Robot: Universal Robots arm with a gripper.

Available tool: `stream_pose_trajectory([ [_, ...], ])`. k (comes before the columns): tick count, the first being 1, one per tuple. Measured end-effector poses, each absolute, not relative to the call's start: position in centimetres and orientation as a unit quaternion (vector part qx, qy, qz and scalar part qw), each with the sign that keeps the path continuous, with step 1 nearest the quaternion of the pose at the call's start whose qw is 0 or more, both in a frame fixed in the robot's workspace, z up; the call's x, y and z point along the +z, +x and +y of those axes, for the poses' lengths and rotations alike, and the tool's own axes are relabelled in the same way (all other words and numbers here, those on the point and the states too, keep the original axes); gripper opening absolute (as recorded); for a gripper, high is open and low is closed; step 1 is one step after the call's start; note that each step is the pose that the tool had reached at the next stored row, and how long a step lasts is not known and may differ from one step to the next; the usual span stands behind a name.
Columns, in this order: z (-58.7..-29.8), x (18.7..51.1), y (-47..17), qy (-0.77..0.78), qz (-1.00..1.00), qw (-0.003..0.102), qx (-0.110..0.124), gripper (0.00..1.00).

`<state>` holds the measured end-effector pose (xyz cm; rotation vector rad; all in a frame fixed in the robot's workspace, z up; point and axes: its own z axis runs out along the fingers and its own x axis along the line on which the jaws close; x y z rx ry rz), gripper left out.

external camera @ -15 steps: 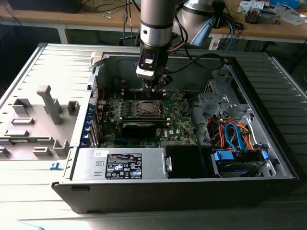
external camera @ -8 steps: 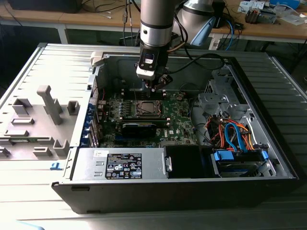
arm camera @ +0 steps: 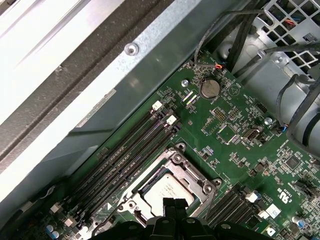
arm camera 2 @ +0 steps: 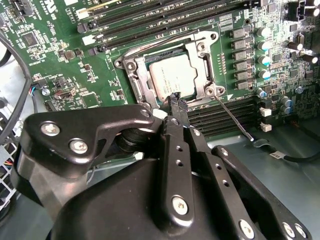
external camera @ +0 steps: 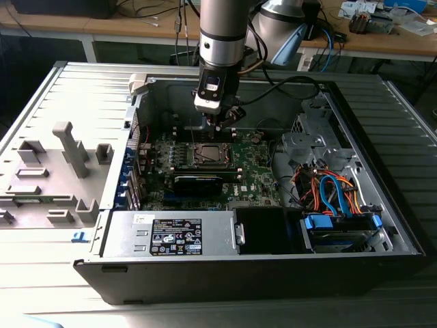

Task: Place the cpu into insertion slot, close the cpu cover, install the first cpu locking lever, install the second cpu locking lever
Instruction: 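Install the first cpu locking lever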

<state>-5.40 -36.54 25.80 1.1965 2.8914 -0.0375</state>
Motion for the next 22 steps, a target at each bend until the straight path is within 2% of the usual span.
stream_pose_trajectory([
  [22,-36.54,25.8,-5.4,0.377,0.926,0.006,-0.012,0.11],
])
